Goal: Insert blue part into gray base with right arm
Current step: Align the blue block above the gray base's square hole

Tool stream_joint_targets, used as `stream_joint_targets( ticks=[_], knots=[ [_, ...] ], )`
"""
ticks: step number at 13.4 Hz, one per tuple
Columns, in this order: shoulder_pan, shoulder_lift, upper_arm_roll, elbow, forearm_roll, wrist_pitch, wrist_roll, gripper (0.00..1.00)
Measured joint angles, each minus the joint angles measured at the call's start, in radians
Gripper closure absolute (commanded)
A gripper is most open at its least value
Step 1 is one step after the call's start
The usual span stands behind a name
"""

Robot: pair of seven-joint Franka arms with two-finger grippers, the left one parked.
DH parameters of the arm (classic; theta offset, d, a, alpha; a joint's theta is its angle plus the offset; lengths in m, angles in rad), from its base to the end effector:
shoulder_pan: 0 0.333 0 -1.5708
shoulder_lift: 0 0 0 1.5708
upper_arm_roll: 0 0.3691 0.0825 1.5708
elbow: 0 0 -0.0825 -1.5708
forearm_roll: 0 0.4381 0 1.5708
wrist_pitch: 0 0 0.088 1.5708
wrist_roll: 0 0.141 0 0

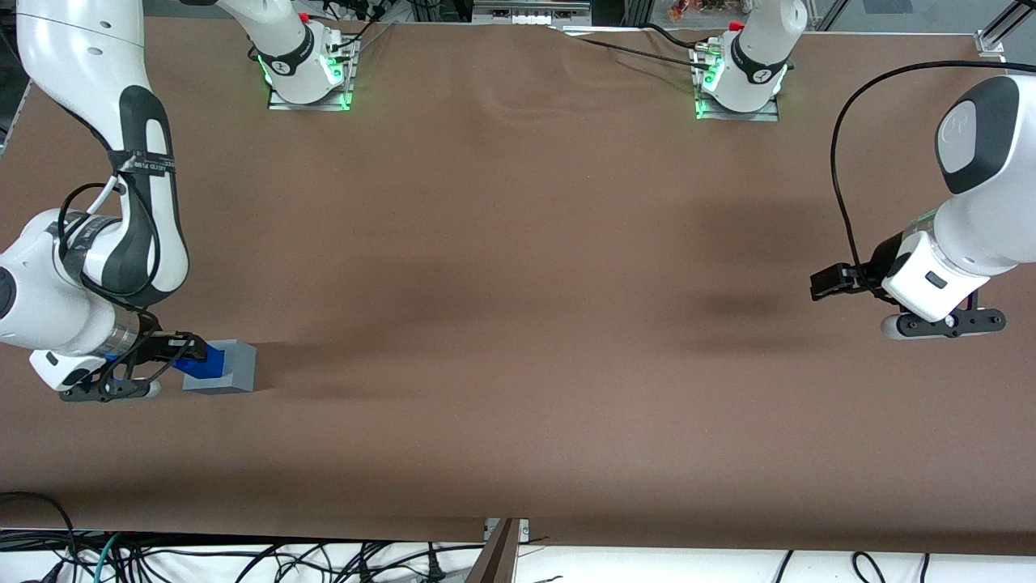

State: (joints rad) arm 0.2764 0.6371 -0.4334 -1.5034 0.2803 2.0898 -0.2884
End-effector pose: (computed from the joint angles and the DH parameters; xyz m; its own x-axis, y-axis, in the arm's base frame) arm 0.7824 -0.0479 0.3022 0.9975 0.0699 0.0103 0.0697 -0.9975 0.0116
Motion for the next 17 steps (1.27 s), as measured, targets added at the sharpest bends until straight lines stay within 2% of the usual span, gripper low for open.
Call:
stream_joint_targets(
  ticks=[17],
  knots=[
    [-0.004, 0.003, -0.003, 0.001, 0.000, -0.054, -0.013, 0.79]
  ],
)
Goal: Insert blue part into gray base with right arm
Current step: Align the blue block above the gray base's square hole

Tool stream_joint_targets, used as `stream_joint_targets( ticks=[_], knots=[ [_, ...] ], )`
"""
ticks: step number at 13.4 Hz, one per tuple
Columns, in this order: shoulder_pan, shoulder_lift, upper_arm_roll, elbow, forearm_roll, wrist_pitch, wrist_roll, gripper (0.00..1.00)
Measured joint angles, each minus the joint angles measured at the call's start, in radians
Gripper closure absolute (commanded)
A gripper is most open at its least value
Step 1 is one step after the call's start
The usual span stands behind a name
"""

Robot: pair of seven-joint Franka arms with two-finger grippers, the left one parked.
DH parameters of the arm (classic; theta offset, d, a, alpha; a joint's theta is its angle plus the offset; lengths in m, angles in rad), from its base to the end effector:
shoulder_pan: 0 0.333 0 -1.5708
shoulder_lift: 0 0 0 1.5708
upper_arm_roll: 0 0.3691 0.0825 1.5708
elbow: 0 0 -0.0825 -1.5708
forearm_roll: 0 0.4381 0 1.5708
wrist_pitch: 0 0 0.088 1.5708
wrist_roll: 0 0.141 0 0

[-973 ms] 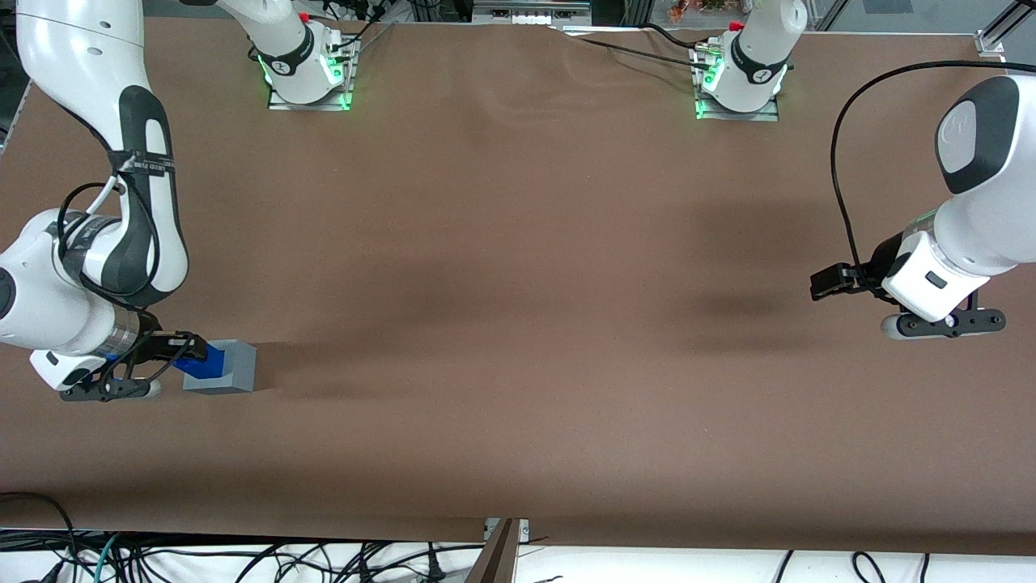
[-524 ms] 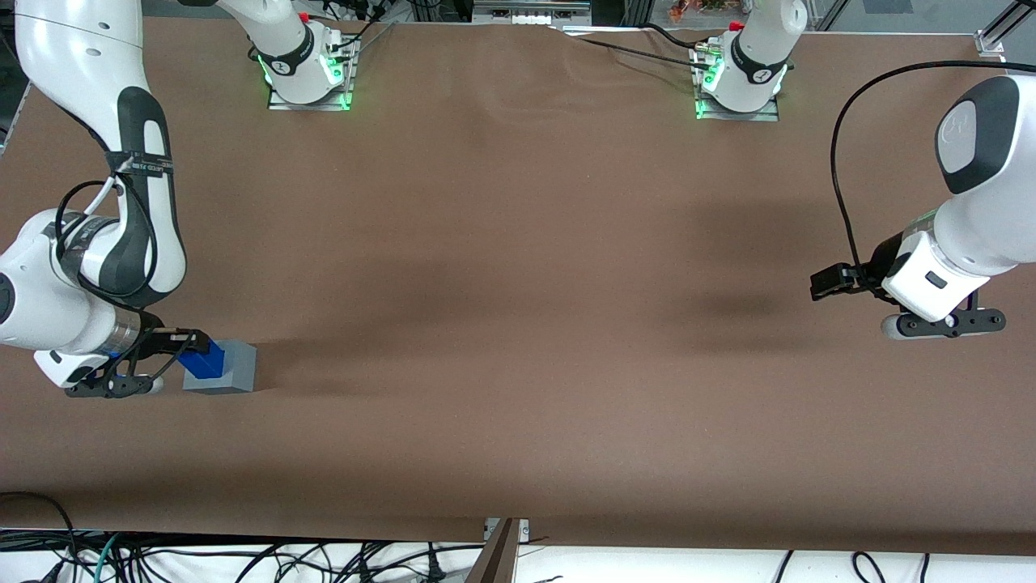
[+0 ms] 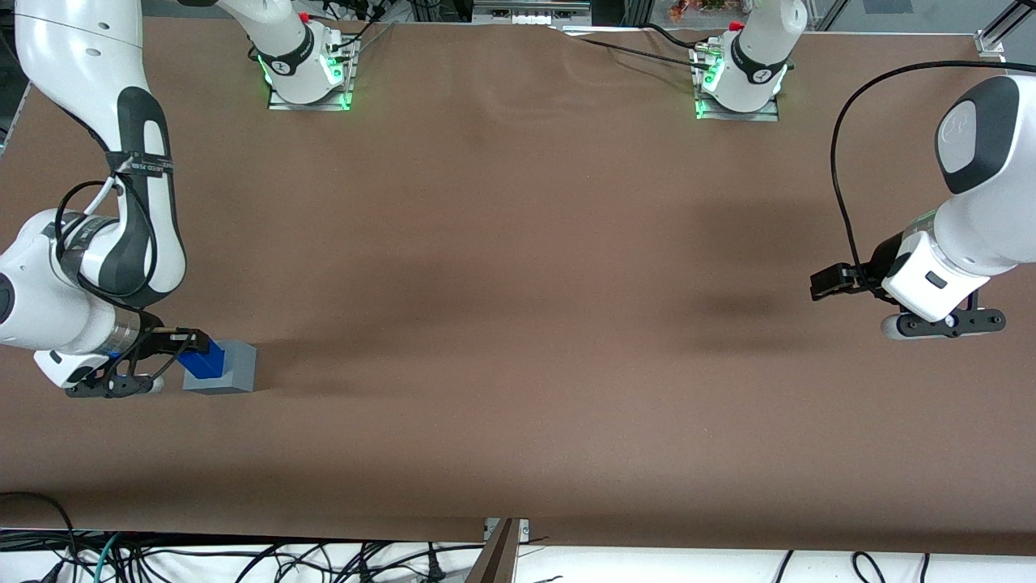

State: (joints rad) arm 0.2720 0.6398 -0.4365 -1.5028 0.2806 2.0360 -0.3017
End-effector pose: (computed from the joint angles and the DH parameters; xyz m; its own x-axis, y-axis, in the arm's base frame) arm 0.7747 -0.0516 0.2964 0.9962 0.0759 -0.0428 0.0759 -0.9971 -0.0021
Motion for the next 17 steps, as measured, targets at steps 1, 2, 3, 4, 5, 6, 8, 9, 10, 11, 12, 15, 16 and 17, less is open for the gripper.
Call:
stream_joint_targets(
  ticks=[1, 2, 3, 4, 5, 6, 8, 9, 10, 11, 12, 15, 16, 17],
  knots=[
    [0.000, 0.000, 0.000, 0.000, 0.000, 0.000, -0.003, 0.79],
    [0.000, 0.000, 0.000, 0.000, 0.000, 0.000, -0.005, 0.79],
    [0.000, 0.000, 0.000, 0.000, 0.000, 0.000, -0.008, 0.79],
    [0.000, 0.000, 0.000, 0.000, 0.000, 0.000, -0.009, 0.79],
    [0.000, 0.000, -0.001, 0.000, 0.000, 0.000, -0.010, 0.79],
    [0.000, 0.000, -0.001, 0.000, 0.000, 0.000, -0.010, 0.79],
    [0.000, 0.000, -0.001, 0.001, 0.000, 0.002, -0.010, 0.79],
    [0.000, 0.000, 0.000, 0.001, 0.000, 0.004, -0.010, 0.79],
    [0.000, 0.000, 0.000, 0.001, 0.000, 0.006, -0.011, 0.79],
    [0.000, 0.000, 0.000, 0.001, 0.000, 0.011, -0.011, 0.79],
    [0.000, 0.000, 0.000, 0.001, 0.000, 0.016, -0.012, 0.79],
    [0.001, 0.000, 0.000, 0.001, 0.001, 0.023, -0.014, 0.79],
    [0.001, 0.000, 0.000, 0.001, 0.001, 0.024, -0.014, 0.79],
    [0.001, 0.000, 0.000, 0.001, 0.001, 0.025, -0.015, 0.79]
  ],
)
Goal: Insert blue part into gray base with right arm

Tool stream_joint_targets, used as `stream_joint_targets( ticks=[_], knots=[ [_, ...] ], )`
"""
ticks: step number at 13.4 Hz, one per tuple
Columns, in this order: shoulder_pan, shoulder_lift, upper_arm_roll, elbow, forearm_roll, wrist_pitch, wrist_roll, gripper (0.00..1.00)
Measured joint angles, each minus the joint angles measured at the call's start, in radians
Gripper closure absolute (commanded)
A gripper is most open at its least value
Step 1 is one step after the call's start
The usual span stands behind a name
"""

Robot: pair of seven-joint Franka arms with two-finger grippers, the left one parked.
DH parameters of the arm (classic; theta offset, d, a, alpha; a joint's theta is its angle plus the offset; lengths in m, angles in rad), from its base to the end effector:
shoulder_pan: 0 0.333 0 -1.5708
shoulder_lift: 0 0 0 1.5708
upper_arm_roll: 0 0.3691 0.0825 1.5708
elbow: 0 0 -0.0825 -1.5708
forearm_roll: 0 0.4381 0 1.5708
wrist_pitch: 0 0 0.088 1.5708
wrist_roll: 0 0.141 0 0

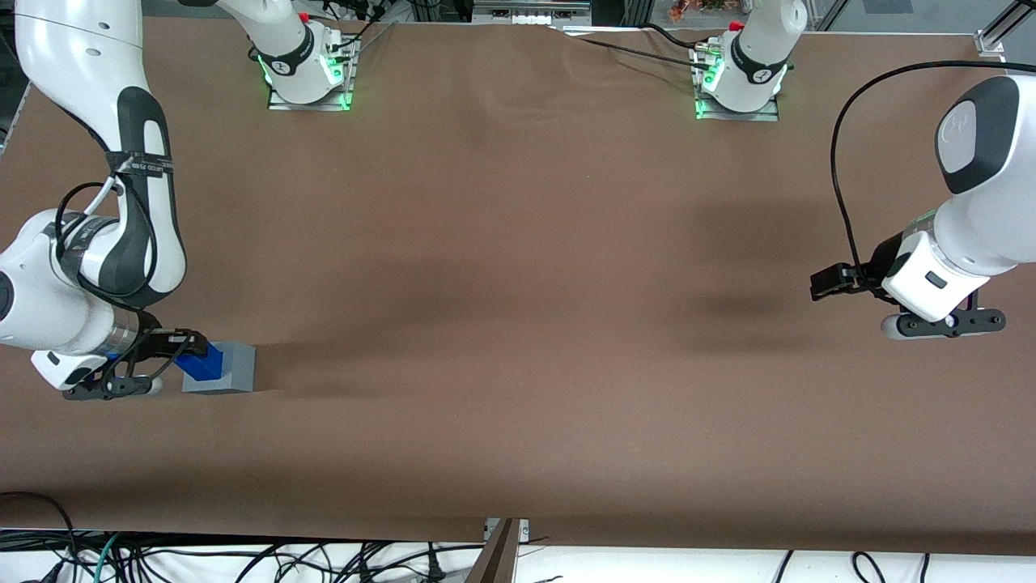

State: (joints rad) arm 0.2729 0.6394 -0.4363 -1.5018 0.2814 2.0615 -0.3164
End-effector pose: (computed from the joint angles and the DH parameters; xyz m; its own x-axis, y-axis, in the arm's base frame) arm 0.7786 -0.0514 0.2993 0.9957 0.0916 -0.0170 0.0917 -0.9958 0.0045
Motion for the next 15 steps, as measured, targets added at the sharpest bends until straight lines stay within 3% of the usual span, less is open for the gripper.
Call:
stream_joint_targets(
  ticks=[15],
  knots=[
    [-0.001, 0.000, -0.001, 0.000, 0.000, 0.012, -0.042, 0.79]
  ],
)
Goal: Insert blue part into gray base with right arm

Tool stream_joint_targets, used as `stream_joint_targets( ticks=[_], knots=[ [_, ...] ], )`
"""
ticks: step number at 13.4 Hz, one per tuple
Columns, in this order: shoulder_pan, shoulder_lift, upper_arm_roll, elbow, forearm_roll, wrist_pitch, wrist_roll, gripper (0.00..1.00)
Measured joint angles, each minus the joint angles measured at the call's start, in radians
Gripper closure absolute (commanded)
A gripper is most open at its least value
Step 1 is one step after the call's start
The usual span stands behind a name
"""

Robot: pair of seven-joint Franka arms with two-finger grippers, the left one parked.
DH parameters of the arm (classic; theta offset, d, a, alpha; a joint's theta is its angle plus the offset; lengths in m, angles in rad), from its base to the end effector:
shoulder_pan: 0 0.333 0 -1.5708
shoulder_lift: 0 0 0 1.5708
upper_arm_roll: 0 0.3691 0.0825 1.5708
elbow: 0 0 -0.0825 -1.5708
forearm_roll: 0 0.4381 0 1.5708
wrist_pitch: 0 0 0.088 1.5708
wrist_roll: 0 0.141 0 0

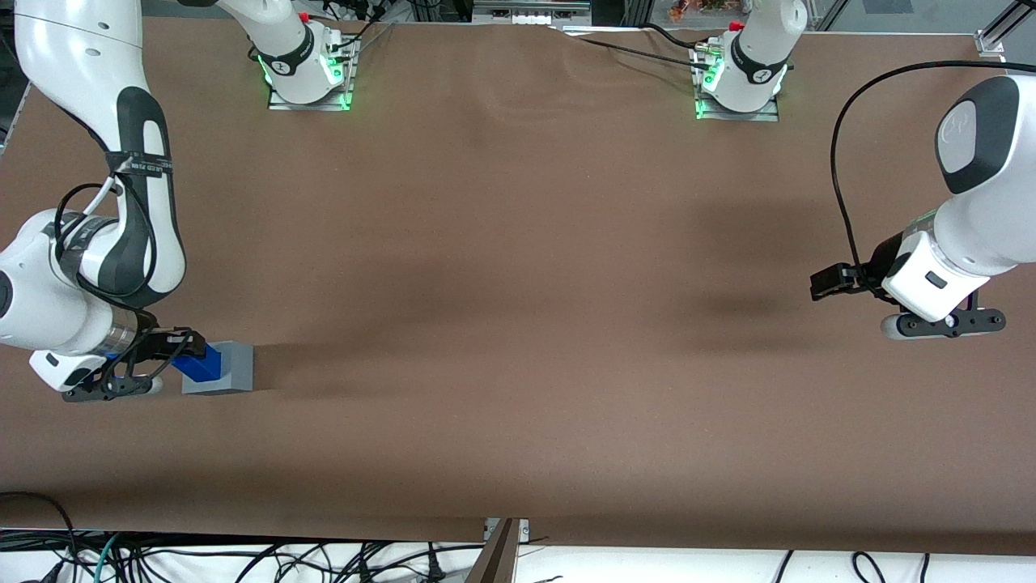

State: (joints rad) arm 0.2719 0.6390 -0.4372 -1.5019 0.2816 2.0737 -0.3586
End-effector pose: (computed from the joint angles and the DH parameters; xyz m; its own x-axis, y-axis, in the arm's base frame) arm 0.7802 -0.0531 0.3007 0.9913 0.1318 -0.0053 0.1318 -0.9912 0.0084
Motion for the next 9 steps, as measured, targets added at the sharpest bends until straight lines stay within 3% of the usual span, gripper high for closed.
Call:
stream_joint_targets(
  ticks=[9],
  knots=[
    [-0.009, 0.009, -0.009, 0.000, 0.006, 0.035, -0.035, 0.79]
  ],
)
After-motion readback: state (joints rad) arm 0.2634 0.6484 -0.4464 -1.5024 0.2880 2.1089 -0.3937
